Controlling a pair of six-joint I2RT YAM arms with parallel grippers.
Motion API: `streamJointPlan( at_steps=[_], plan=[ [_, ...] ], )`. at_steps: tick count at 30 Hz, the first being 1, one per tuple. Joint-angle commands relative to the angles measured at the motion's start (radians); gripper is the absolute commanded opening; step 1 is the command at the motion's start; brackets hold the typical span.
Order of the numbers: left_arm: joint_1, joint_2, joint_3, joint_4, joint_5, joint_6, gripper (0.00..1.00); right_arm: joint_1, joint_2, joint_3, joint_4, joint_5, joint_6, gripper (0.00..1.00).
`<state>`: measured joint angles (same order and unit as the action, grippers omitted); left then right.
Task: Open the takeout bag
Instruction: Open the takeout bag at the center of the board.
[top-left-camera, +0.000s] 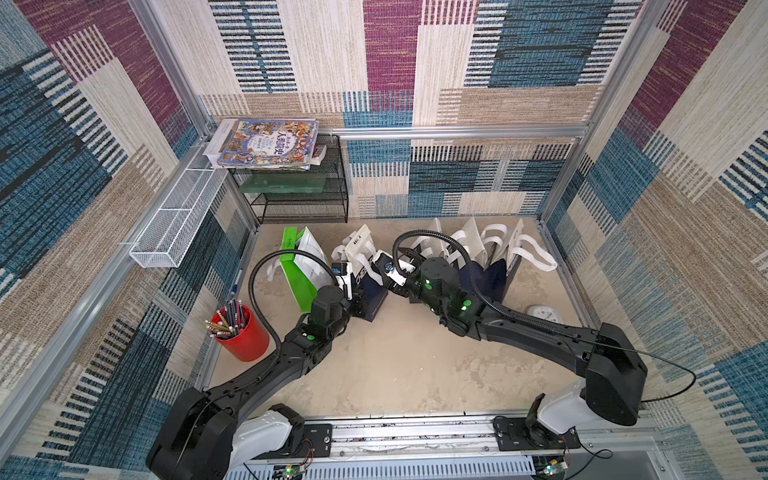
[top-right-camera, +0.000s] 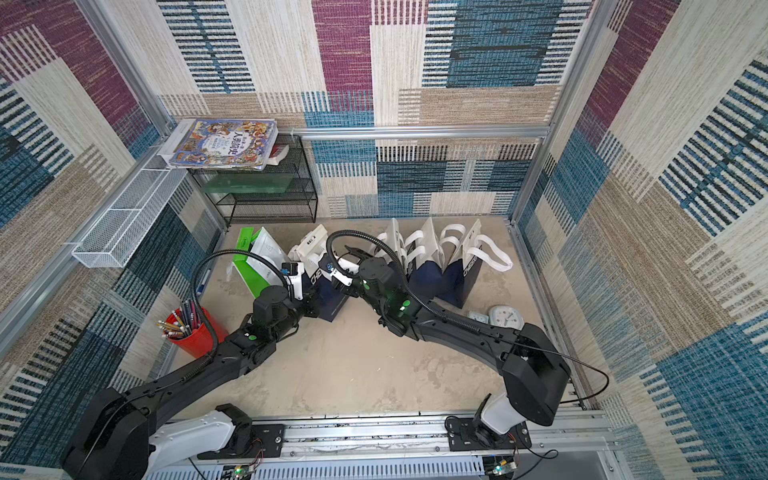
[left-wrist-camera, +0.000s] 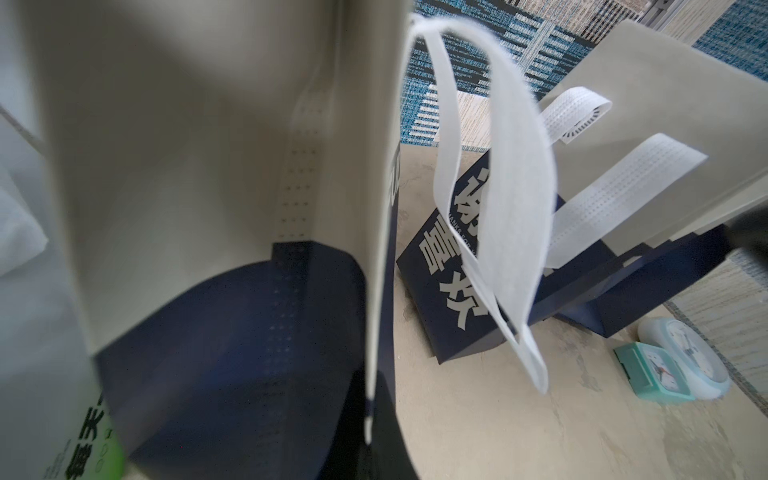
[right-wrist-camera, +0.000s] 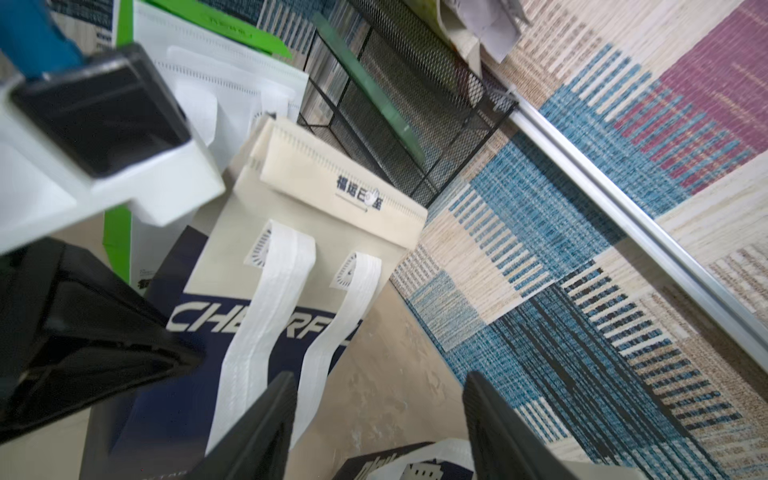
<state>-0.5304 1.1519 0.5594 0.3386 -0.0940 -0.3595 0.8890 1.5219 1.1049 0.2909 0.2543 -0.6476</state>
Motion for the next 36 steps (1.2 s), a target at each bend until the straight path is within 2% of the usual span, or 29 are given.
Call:
streamJointPlan(
  at_steps=[1, 22, 36],
  plan=[
    [0.002, -0.006, -0.006, -0.001, 0.012, 0.010, 0.00, 0.010, 0.018, 0.007, 0.177, -0.009, -0.039, 0.68],
    [0.001, -0.011, -0.010, -0.013, 0.012, 0.020, 0.00, 0.075, 0.141, 0.107, 0.167, -0.029, -0.102, 0.65],
    [-0.004, -0.014, -0.009, -0.021, 0.009, 0.033, 0.00, 0.080, 0.197, 0.151, 0.162, 0.019, -0.113, 0.63]
  ],
)
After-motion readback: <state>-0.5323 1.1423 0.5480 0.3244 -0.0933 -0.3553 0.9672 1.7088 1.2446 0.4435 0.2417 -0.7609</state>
